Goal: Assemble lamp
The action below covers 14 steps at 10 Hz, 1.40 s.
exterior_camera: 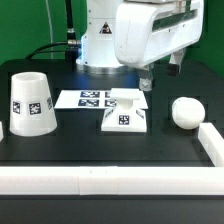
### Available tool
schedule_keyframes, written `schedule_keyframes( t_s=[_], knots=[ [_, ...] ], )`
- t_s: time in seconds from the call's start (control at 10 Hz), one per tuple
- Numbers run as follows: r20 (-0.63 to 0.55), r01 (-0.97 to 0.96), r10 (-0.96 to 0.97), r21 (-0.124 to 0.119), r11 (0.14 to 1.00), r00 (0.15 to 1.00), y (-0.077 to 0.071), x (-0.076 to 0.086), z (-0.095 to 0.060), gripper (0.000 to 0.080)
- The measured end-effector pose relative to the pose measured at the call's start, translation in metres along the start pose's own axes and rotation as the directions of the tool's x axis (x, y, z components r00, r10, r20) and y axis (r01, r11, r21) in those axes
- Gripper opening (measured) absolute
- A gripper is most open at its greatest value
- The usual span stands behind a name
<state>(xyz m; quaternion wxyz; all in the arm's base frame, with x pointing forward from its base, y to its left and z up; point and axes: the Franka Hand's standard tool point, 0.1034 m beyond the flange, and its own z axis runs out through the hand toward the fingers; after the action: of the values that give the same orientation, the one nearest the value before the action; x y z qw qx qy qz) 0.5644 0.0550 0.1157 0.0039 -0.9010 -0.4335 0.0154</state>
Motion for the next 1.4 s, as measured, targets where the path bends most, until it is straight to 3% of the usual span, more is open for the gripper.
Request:
schedule_keyframes(
  t_s=[0.5, 0.8, 1.0, 1.2, 1.4],
  knots=[
    [-0.004, -0.007, 0.007, -0.006, 1.000, 1.000, 0.000, -0.006, 0.000, 0.0700],
    [0.003, -0.063, 0.063, -0.014, 0.998, 0.998, -0.014, -0.062, 0.004, 0.0700],
    [-0.012, -0.107, 0.107, -0.022, 0.994, 0.994, -0.019, -0.083, 0.013, 0.0700],
    [-0.011, -0.121, 0.121, -0.020, 0.992, 0.993, -0.019, -0.078, 0.012, 0.0700],
    [-0.016, -0.278, 0.277, -0.013, 0.961, 0.961, -0.019, -0.079, 0.012, 0.0700]
  ],
)
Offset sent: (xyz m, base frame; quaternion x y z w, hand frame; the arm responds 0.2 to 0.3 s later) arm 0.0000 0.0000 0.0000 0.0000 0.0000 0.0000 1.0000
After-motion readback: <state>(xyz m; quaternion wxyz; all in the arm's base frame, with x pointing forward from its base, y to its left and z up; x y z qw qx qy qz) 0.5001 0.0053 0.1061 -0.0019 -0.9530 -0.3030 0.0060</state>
